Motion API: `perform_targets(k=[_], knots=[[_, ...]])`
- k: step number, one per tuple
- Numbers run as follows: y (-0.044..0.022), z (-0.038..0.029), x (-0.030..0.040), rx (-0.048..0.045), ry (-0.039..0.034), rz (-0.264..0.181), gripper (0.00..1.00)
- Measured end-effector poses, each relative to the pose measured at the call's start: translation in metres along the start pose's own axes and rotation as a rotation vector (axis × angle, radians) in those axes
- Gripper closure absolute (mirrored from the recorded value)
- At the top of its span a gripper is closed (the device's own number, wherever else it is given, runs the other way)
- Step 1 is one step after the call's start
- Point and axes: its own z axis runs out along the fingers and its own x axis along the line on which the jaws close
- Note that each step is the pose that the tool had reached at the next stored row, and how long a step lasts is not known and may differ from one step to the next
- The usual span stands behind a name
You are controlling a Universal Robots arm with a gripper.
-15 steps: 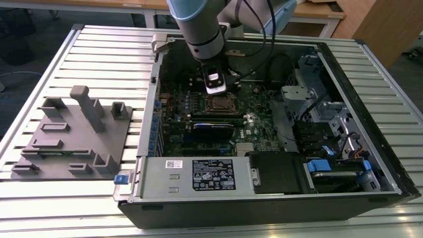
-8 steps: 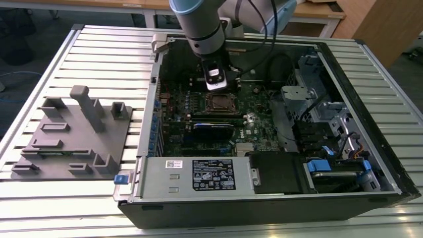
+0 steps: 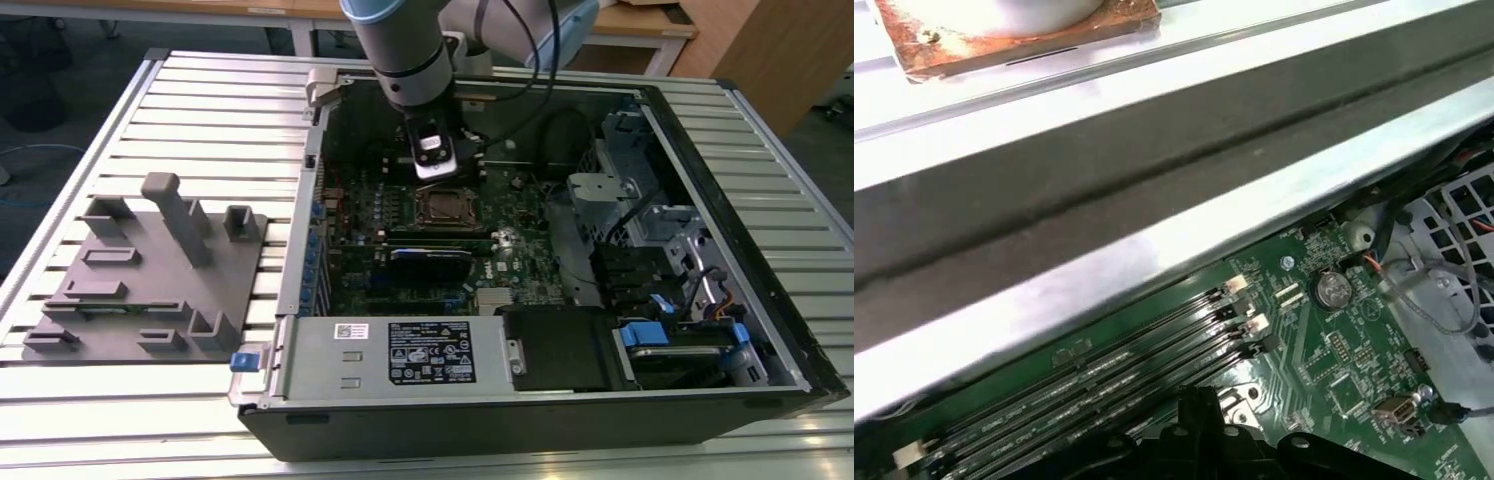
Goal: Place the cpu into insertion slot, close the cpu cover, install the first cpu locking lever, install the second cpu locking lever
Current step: 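Install the first cpu locking lever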
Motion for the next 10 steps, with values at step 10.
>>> perform_targets(k=[10], knots=[[-0.0052, -0.0045, 0.0124, 0.0002, -0.0007, 0.002, 0.90]])
